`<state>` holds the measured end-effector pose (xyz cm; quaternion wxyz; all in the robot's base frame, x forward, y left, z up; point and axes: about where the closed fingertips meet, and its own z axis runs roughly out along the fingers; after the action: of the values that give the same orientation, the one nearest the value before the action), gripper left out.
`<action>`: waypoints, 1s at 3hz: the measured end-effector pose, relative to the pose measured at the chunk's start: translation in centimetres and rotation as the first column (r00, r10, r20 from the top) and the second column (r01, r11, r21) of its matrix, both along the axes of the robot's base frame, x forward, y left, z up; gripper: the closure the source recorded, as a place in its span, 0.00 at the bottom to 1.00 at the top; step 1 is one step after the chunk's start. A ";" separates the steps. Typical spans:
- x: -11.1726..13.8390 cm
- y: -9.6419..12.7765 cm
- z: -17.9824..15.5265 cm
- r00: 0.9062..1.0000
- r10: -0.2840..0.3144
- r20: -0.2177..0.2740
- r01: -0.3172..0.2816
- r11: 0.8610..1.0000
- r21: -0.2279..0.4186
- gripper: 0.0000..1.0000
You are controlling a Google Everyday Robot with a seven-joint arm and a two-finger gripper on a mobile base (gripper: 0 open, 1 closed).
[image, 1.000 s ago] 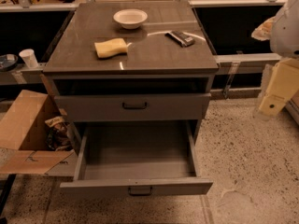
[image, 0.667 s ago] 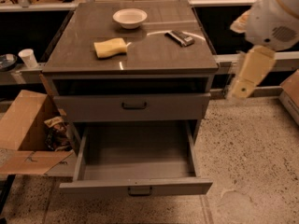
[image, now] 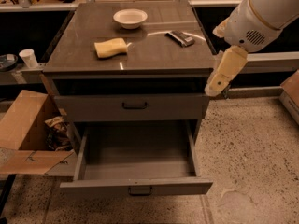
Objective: Place sponge into middle drawer
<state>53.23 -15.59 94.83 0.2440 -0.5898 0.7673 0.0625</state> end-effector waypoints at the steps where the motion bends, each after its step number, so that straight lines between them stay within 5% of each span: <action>1: 2.6 1.2 -1.2 0.999 0.000 0.032 -0.002 0.998 0.069 0.00; 2: 10.2 4.7 -3.0 0.992 -0.005 0.123 -0.027 0.967 0.254 0.00; 3: 14.9 6.8 -3.8 0.987 -0.029 0.160 -0.036 0.922 0.386 0.00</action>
Offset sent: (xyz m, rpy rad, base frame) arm 0.1565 0.0625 -0.0424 0.3811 -0.1997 0.0128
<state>68.15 -8.81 90.99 0.4174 -0.5345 0.7162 0.1649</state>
